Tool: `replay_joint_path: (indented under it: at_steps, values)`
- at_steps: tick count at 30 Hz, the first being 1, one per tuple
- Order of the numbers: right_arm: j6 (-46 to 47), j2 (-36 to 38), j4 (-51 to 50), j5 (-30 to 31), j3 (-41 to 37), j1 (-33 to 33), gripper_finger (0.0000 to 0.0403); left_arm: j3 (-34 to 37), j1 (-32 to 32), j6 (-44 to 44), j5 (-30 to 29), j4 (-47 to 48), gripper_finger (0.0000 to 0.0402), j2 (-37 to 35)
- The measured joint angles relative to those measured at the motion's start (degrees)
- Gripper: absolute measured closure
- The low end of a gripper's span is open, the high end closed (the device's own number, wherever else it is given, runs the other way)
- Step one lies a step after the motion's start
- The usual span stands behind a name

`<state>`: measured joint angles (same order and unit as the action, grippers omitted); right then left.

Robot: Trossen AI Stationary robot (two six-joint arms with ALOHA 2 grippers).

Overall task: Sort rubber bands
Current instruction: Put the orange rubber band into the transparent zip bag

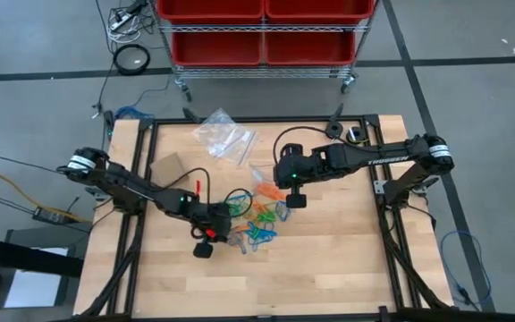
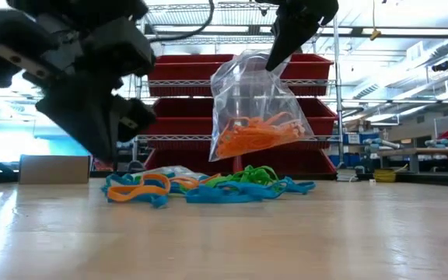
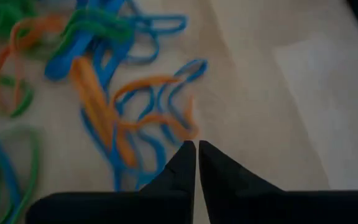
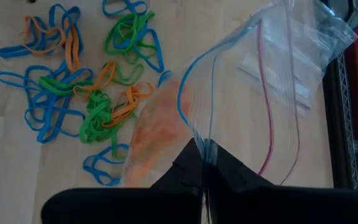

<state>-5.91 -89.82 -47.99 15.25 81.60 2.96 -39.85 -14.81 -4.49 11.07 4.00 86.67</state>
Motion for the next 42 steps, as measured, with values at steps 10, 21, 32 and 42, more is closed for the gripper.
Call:
replay_joint_path:
  at_steps: [10, 21, 32, 42]
  values:
    - [-0.2, 0.0, 0.0, -0.5, 0.0, 0.0, 0.0403, 3.5, -4.7, 2.4, -5.2, -10.6, 0.0287, 0.0]
    - [-0.2, 0.0, 1.3, -0.5, 0.0, 0.0, 0.0403, 3.6, -4.7, 4.1, -7.6, -17.6, 0.0259, 9.8]
    - [-0.5, 0.0, 1.3, -0.5, 0.0, -0.1, 0.0403, 3.5, -4.4, 1.6, -6.8, -21.0, 0.039, 12.9]
    - [-0.4, 0.0, 1.2, -0.5, 0.0, -0.1, 0.0403, 3.8, -4.5, 4.1, -6.1, -18.0, 0.0399, 1.2]
